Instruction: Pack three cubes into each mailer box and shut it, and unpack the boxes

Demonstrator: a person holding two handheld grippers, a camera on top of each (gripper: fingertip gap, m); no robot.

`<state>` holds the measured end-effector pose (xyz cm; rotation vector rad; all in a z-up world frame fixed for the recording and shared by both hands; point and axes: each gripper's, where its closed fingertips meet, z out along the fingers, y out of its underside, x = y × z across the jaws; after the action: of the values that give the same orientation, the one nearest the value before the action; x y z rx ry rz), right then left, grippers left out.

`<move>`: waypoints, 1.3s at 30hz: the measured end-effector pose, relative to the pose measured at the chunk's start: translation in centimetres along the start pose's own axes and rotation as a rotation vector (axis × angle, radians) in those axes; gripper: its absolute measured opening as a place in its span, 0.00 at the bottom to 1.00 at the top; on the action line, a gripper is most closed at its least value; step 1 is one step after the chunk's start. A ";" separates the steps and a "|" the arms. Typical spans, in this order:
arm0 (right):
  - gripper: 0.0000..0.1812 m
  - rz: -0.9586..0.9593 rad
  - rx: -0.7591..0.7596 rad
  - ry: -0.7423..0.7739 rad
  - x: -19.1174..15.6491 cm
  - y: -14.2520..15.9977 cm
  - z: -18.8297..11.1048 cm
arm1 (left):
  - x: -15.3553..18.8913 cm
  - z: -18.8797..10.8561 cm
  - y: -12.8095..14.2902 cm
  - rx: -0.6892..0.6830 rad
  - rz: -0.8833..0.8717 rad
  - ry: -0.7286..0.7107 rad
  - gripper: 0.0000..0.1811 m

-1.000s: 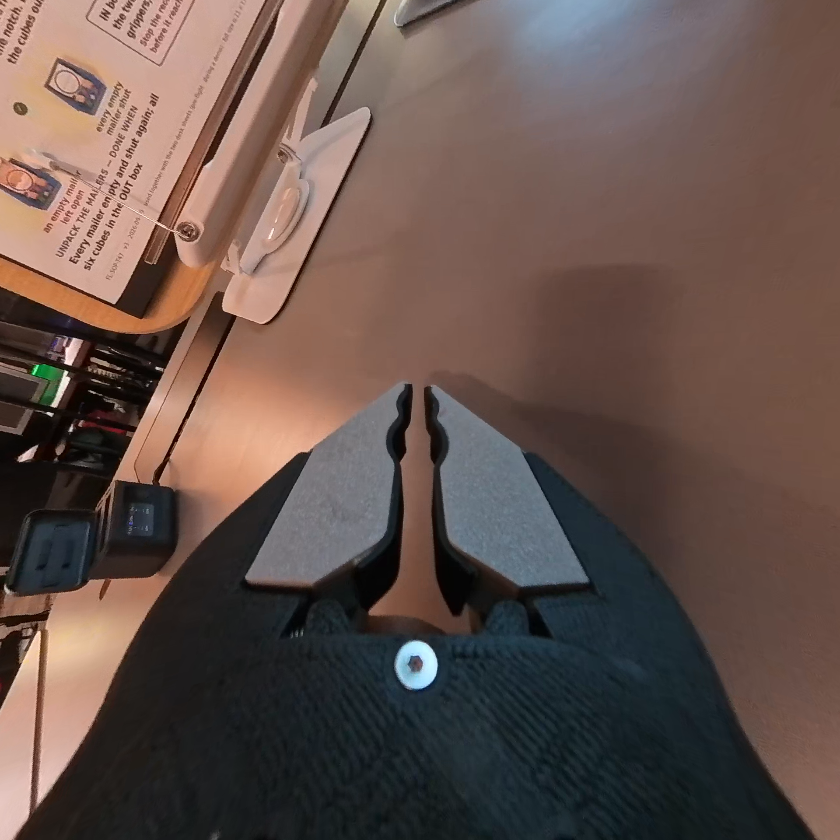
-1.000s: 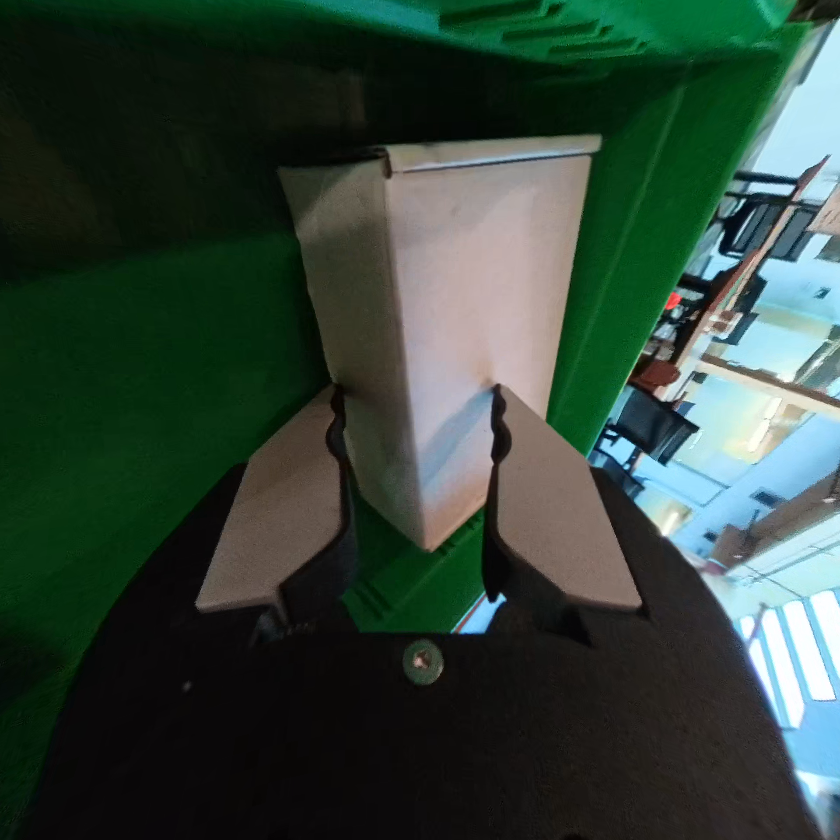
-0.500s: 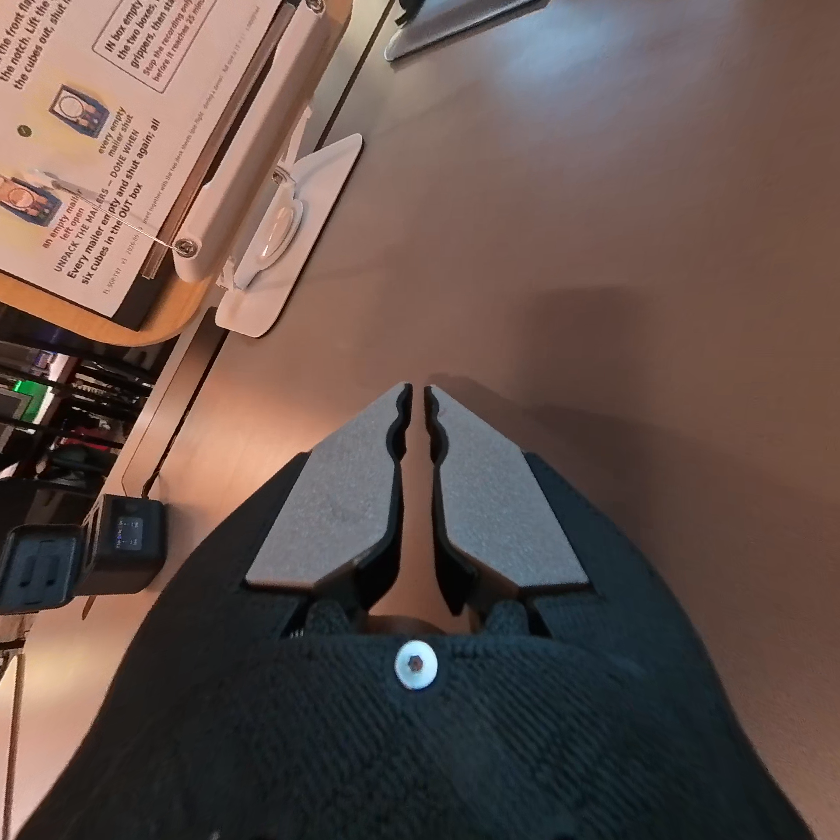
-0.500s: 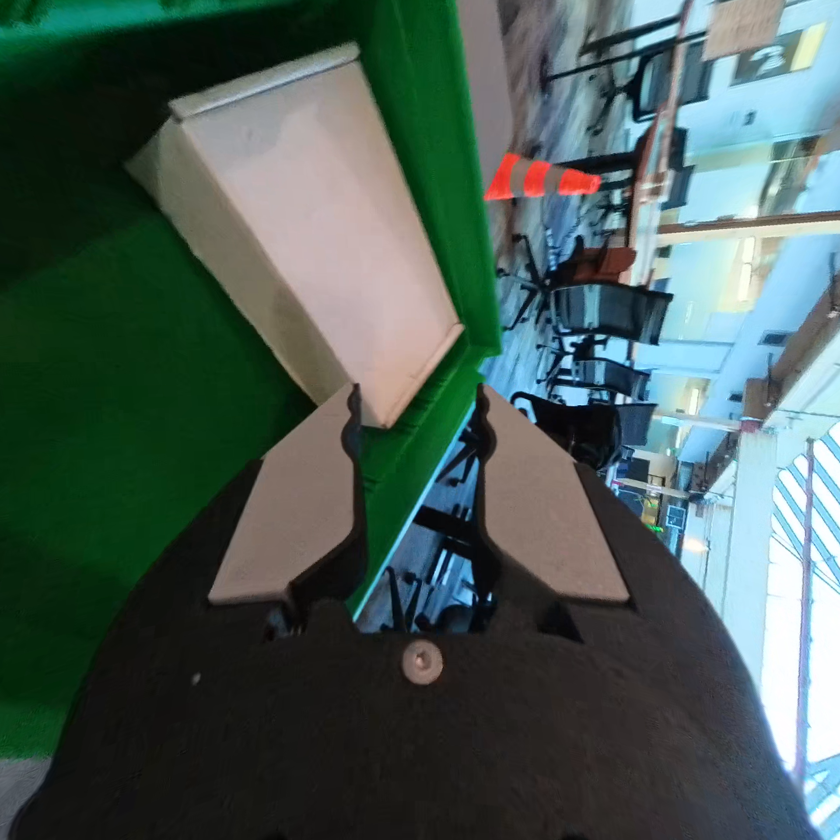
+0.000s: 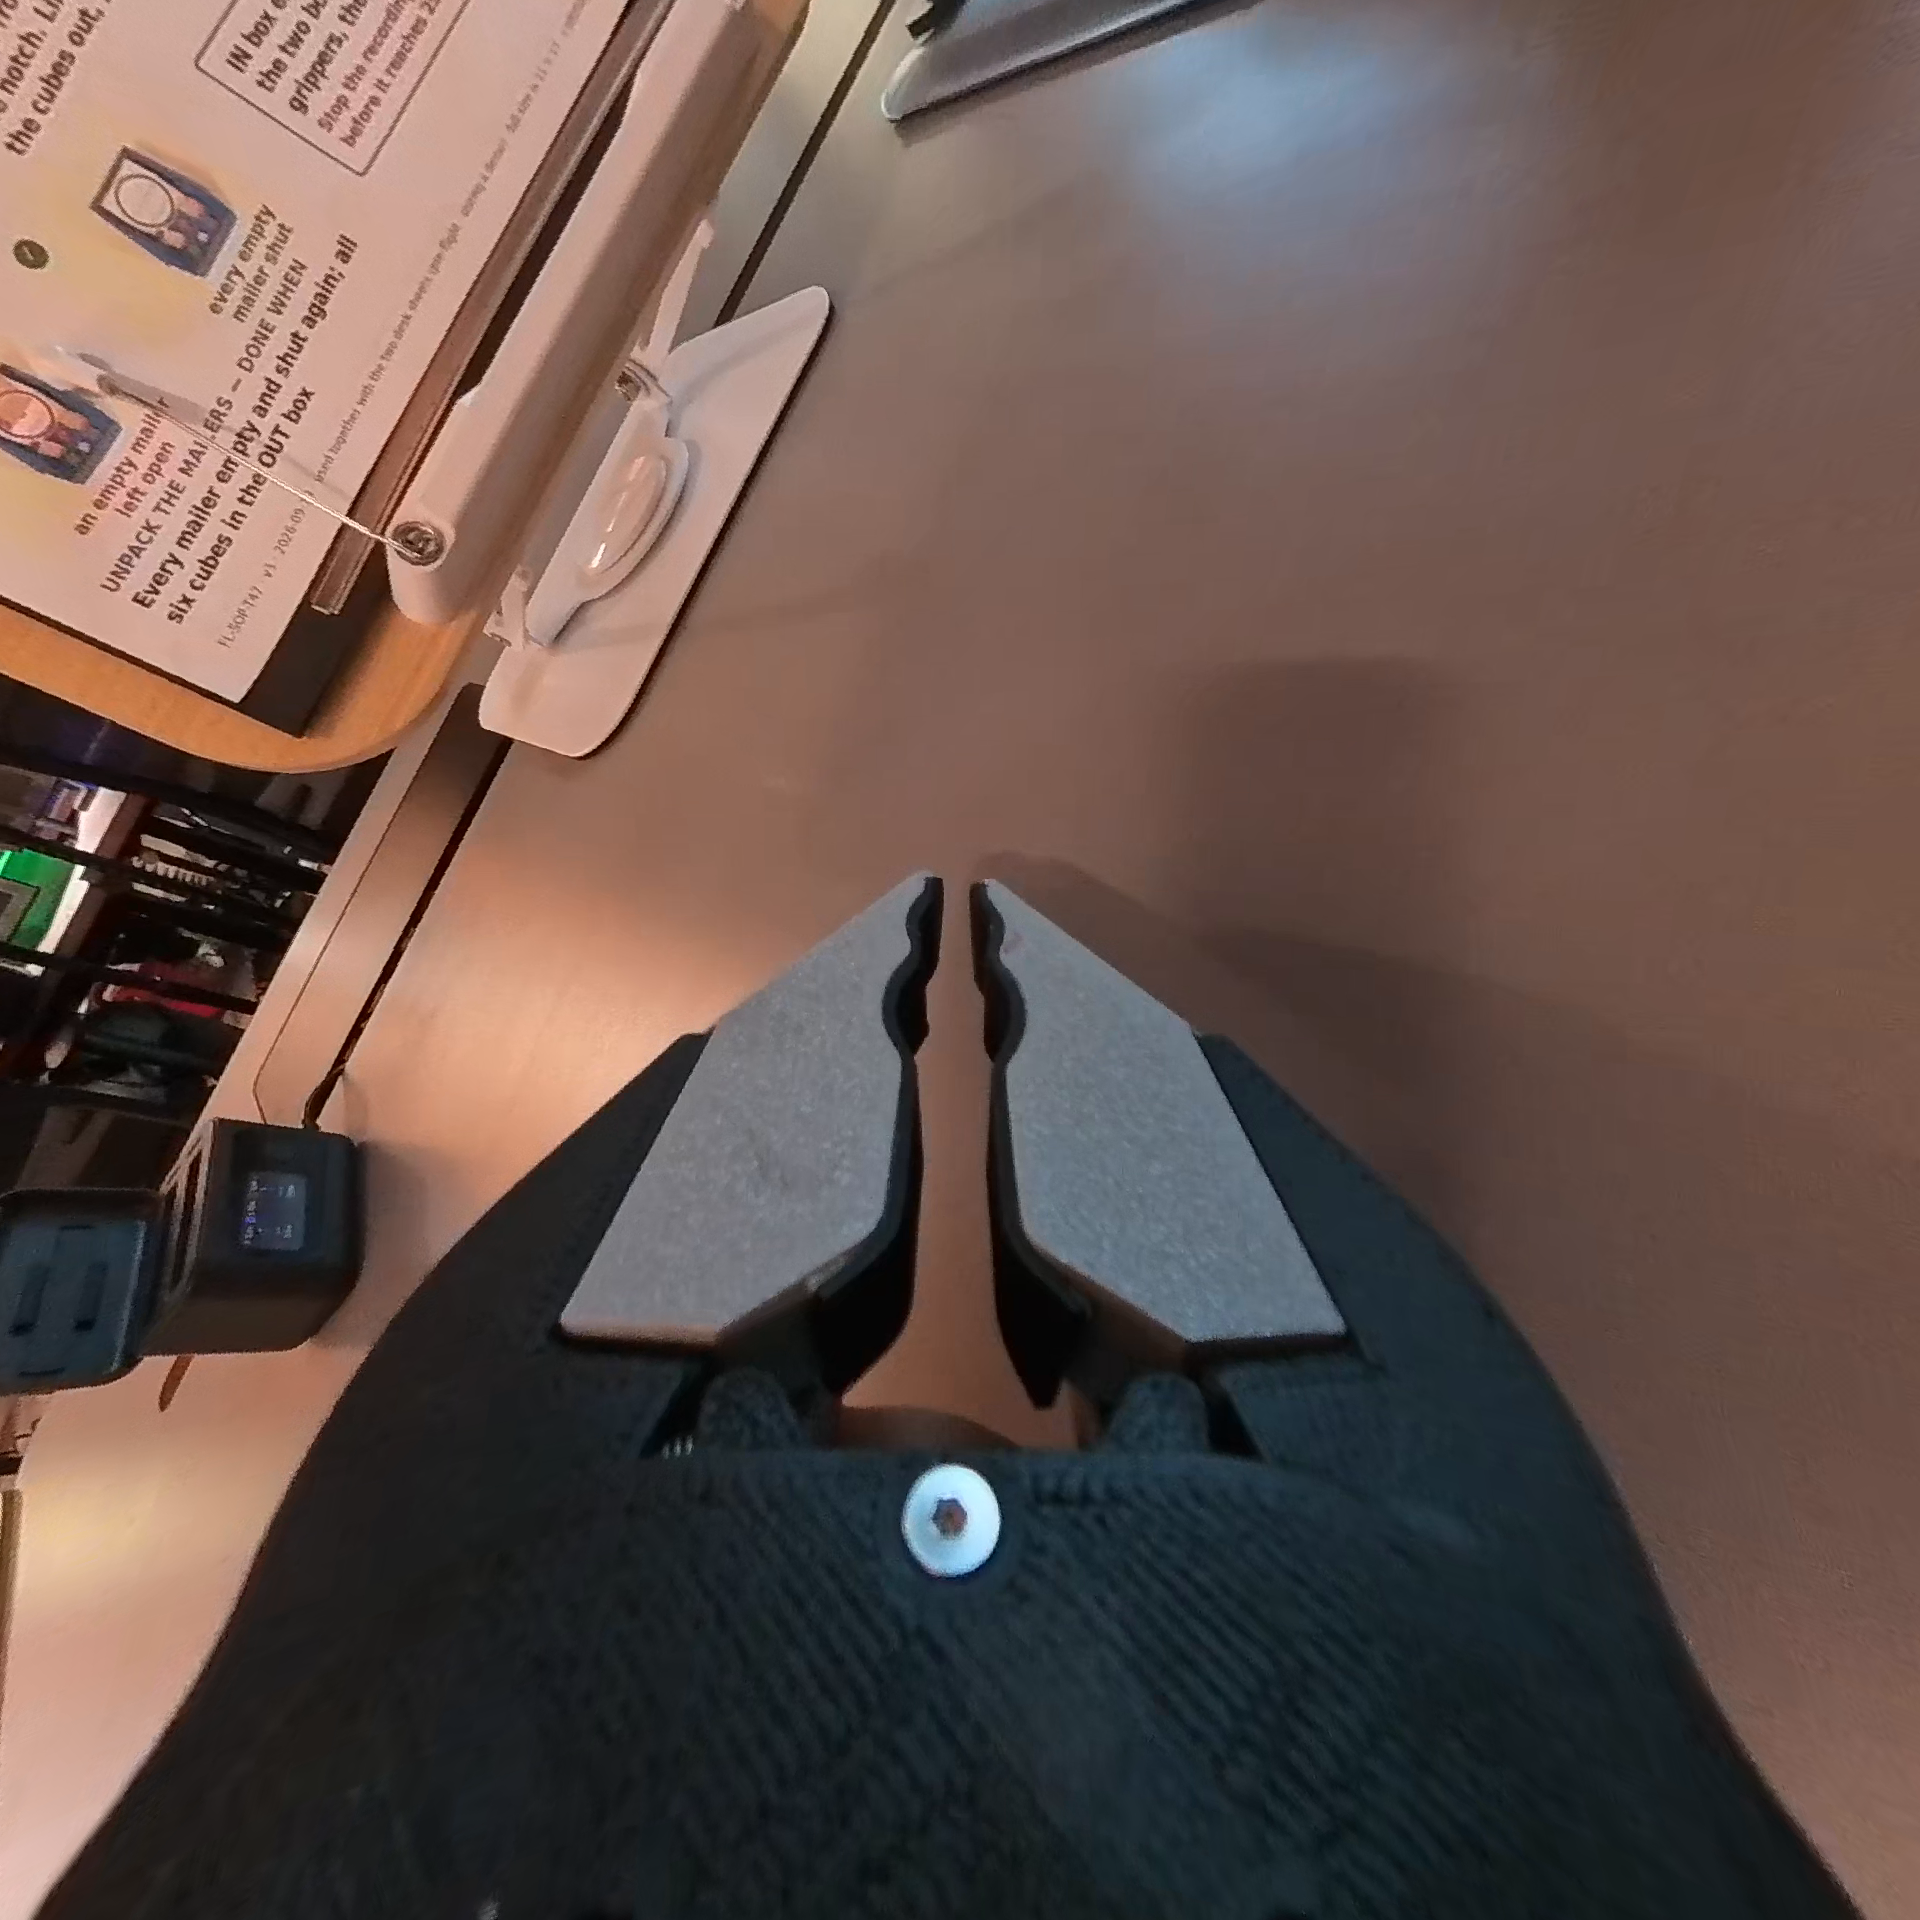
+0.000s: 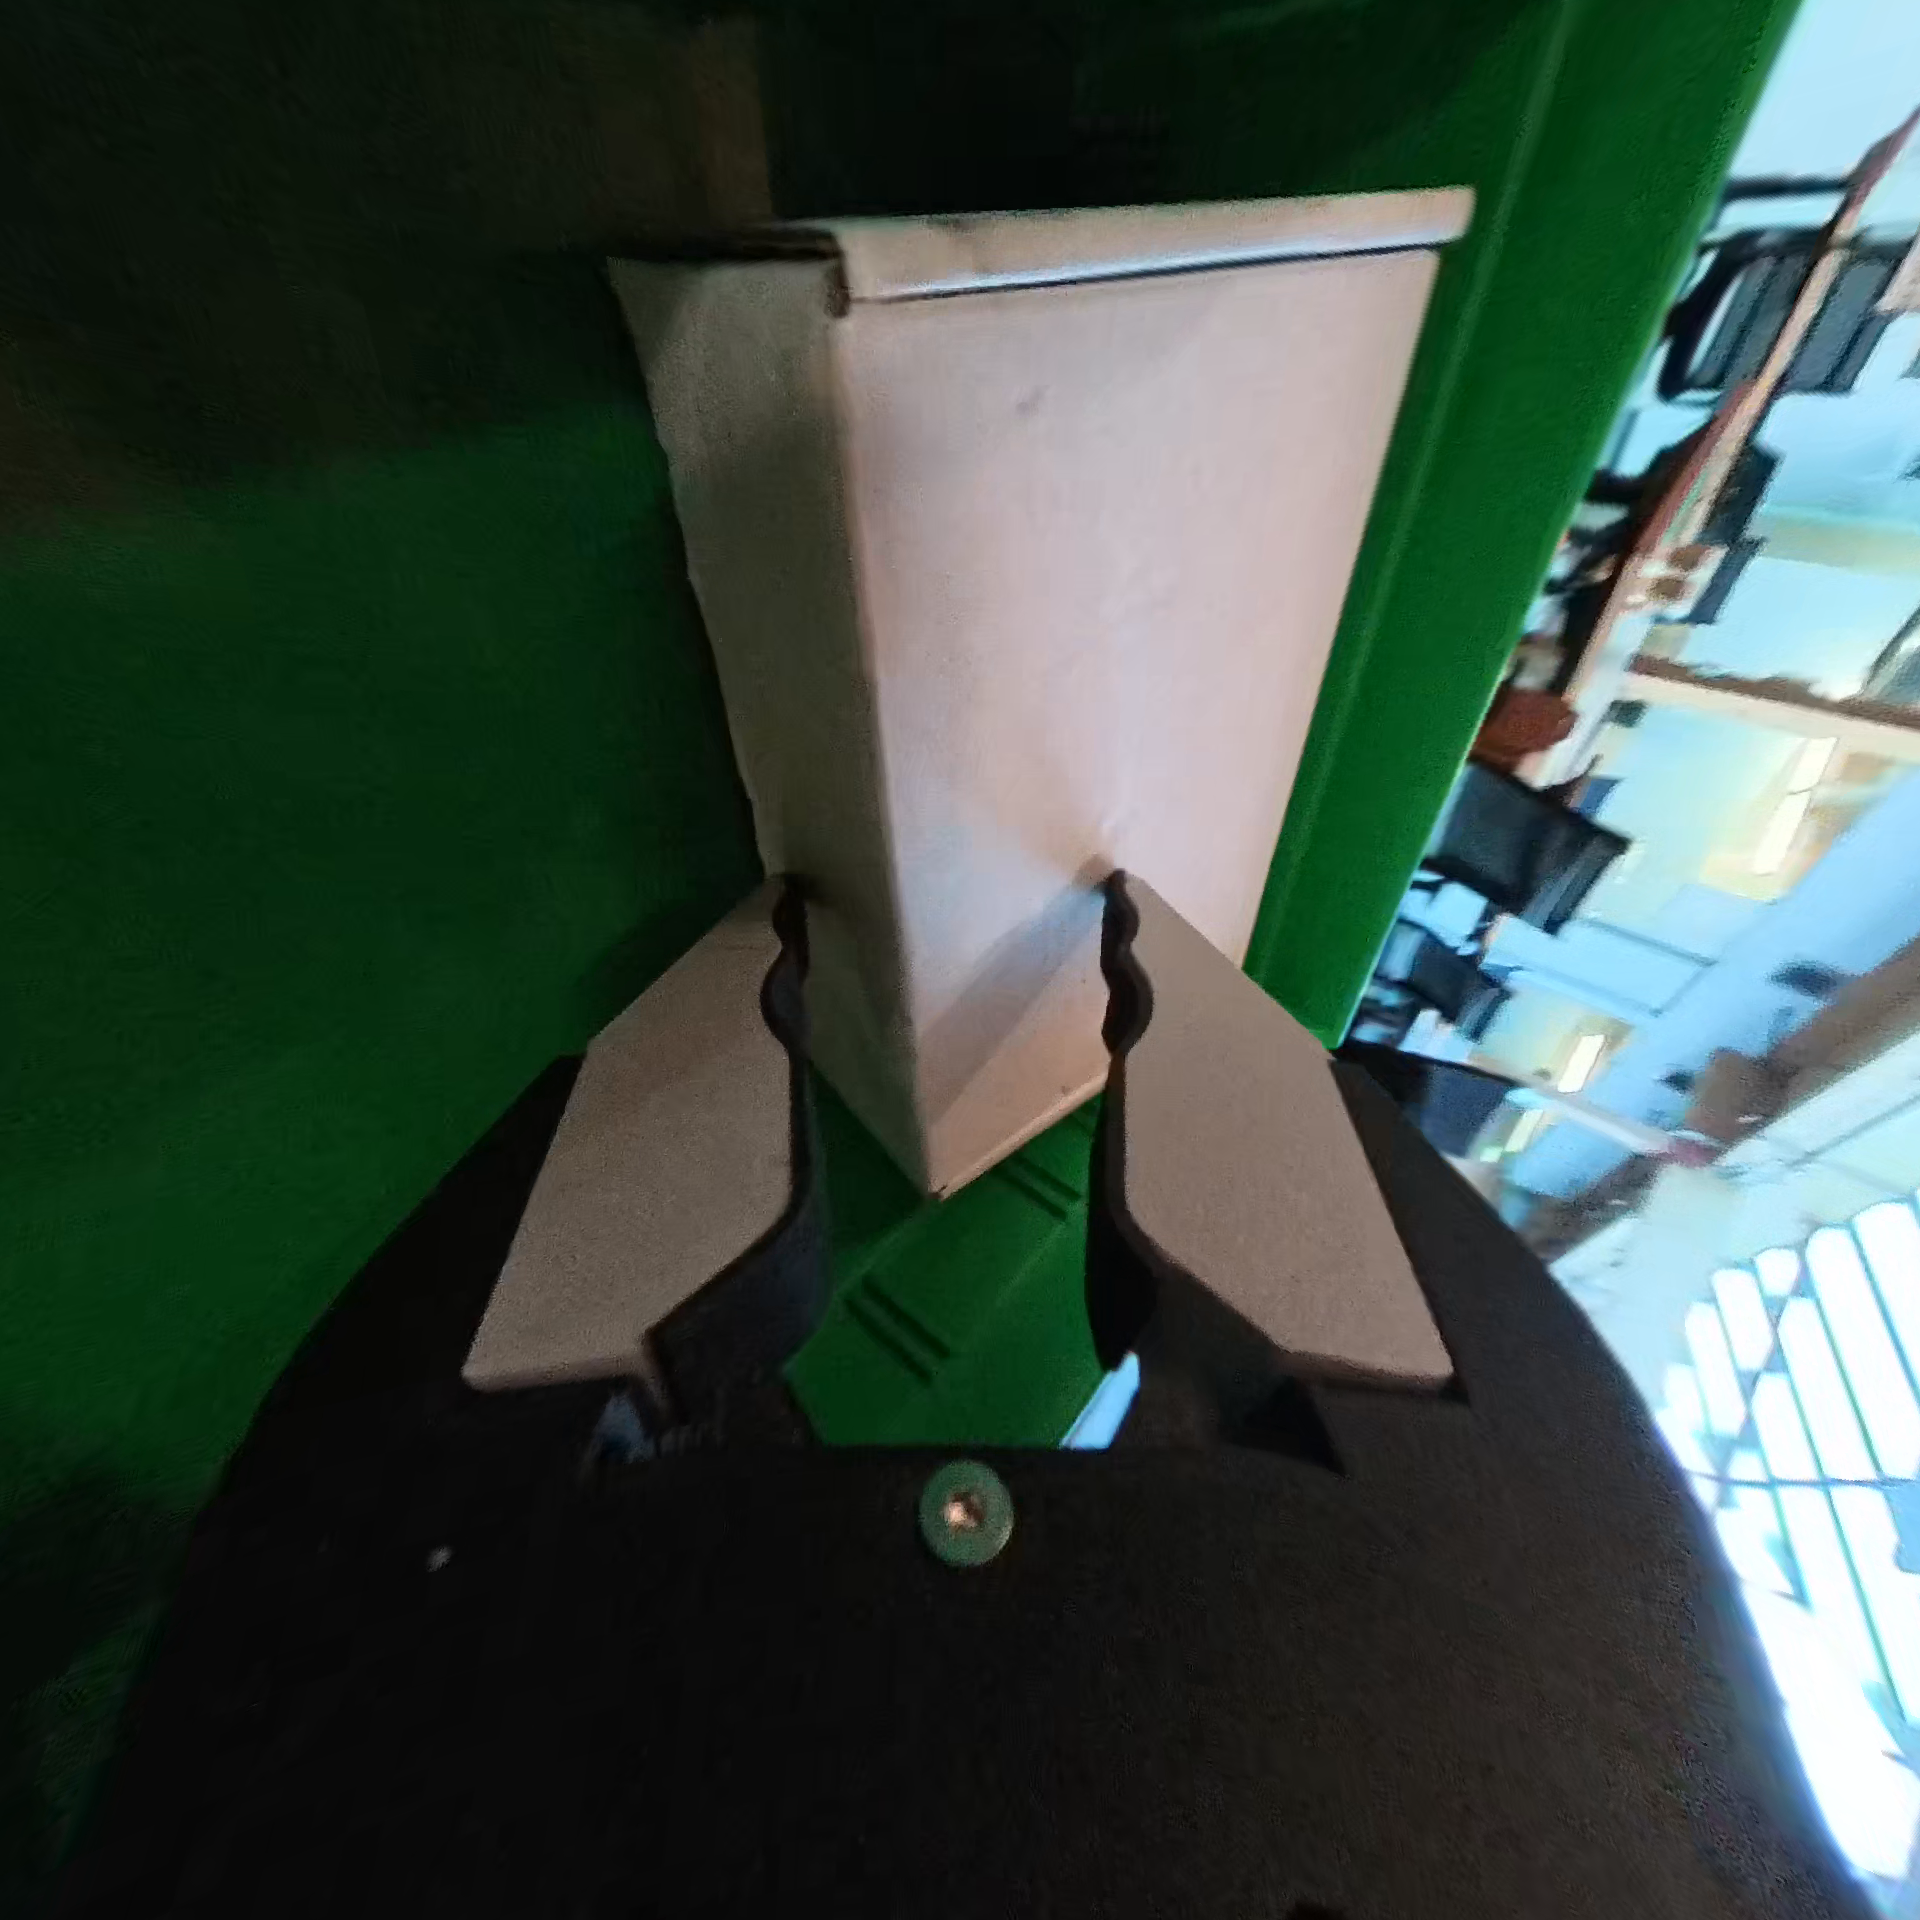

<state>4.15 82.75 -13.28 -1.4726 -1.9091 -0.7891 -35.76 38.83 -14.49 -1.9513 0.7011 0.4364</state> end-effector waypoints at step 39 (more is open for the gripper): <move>0.16 0.226 0.200 -0.467 -11.9 -2.5 -14.5 | 0.5 -0.2 -0.4 0.013 -0.011 0.019 0.02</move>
<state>5.64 63.88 -13.19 -1.8151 -2.0228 -0.1492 -35.15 38.61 -14.40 -1.9483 0.7034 0.4066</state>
